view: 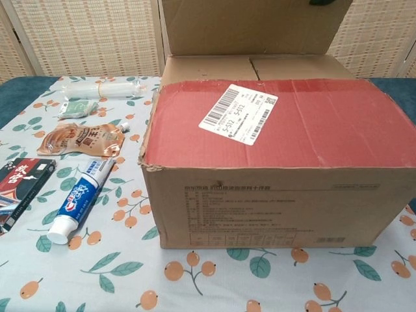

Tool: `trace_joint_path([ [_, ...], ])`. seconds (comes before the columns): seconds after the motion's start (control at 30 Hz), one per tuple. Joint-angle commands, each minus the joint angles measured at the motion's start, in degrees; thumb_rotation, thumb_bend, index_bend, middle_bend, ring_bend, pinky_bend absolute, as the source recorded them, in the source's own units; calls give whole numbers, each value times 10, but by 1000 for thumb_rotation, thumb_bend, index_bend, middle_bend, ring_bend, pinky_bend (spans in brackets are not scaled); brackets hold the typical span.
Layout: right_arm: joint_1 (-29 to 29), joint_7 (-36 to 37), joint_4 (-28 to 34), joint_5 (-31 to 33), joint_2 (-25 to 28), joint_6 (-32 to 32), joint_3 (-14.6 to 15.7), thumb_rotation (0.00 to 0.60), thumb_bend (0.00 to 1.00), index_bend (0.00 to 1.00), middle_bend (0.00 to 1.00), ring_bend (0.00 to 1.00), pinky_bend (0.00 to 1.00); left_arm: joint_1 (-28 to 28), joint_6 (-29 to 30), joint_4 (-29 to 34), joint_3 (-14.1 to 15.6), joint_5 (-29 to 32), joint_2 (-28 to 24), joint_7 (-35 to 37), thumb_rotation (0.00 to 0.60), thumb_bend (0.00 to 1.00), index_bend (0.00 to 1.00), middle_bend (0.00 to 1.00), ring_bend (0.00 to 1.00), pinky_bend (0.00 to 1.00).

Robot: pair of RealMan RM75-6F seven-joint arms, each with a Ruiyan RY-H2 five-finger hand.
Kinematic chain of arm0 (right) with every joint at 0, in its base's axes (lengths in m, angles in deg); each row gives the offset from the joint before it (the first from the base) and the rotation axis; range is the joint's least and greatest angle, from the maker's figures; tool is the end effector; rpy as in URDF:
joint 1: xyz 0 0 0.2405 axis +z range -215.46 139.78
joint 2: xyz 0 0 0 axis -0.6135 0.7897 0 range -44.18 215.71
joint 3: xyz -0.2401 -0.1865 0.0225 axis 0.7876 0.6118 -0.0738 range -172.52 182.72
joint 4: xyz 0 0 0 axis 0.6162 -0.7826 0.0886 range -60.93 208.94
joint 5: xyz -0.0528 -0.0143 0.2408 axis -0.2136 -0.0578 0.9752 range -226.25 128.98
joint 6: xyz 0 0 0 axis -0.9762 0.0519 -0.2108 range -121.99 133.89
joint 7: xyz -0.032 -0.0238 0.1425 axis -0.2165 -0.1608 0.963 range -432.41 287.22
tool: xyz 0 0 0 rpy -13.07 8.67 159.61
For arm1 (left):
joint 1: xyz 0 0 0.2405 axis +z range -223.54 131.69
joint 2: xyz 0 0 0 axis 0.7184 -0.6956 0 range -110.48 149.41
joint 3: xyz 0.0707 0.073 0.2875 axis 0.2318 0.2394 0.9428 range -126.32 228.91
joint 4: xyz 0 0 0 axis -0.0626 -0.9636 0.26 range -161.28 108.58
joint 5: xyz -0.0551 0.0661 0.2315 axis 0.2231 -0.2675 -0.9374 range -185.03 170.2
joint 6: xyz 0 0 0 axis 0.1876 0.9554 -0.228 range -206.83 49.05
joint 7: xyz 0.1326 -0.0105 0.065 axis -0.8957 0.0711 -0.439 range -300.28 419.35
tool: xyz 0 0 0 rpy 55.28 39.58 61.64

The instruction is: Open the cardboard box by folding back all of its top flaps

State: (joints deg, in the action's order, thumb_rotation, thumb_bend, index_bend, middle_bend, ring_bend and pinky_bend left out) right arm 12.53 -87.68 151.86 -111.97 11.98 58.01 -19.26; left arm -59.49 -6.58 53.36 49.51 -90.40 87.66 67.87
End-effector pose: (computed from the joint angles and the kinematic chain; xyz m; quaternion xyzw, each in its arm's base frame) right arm -0.1311 -0.5138 0.1217 0.6764 -0.2586 0.4491 0.5234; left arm -0.4037 0.2505 0.1198 -0.6361 -0.4235 -0.3474 0.5434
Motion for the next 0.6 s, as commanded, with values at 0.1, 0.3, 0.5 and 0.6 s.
trace_joint_path([
  [0.1,58,39,-112,30,-46,-54,-18,600,301,54,0,0,0,-3,-6,-10,-3,6,2,12,600,469,53,29,0,0],
  [0.3,122,64,-256,52,-110,-121,-21,600,301,54,0,0,0,-3,-13,-19,-8,18,2,24,600,469,54,29,0,0],
  [0.5,146,129,-328,60,-136,-174,-25,600,300,54,0,0,0,-5,-21,-27,-9,25,4,24,600,469,55,29,0,0],
  [0.6,125,184,-284,44,-110,-175,-27,600,301,54,0,0,0,-4,-19,-29,-9,23,4,25,600,469,52,29,0,0],
])
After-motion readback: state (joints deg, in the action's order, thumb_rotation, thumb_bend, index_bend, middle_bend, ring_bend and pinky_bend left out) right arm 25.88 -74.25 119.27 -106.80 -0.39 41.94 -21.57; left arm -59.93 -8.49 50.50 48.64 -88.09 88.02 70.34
